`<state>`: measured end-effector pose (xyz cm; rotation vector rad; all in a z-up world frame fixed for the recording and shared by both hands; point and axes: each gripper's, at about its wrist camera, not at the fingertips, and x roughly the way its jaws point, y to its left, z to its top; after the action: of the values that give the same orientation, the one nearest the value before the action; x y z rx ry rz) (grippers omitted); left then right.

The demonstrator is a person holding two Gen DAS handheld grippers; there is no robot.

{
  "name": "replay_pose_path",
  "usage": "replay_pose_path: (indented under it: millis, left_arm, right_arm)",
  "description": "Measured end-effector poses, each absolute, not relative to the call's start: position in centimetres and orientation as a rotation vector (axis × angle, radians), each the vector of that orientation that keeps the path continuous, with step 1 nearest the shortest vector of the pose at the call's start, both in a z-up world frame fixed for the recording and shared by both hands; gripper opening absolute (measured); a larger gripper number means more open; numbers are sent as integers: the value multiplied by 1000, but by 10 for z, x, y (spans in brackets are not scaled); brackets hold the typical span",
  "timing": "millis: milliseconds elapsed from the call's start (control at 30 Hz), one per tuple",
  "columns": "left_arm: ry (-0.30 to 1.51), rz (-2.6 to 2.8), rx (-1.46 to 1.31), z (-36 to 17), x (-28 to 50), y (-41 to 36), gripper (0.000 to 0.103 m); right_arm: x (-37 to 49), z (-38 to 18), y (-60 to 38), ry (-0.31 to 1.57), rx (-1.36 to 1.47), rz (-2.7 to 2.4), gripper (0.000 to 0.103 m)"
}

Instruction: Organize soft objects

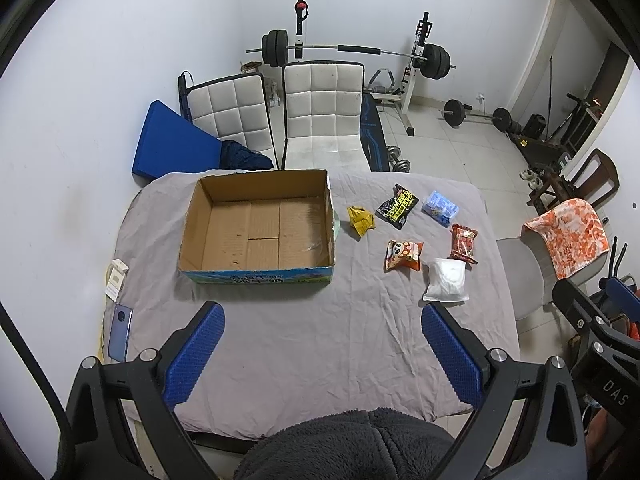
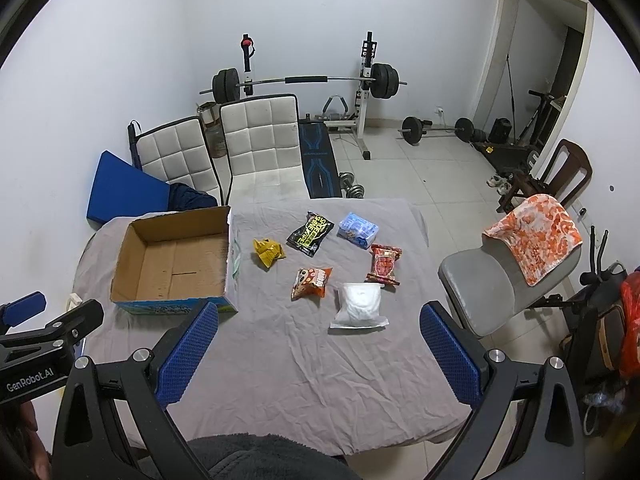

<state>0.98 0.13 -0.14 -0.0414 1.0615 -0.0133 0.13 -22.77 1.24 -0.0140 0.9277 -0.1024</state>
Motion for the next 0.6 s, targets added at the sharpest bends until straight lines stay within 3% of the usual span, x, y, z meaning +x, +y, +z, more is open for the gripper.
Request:
replay_pose_path:
  millis: [600]
  left_arm:
    - [1079, -32, -54, -9, 6, -9, 101]
  right_arm:
    - [6, 5, -235, 950, -5, -85, 103]
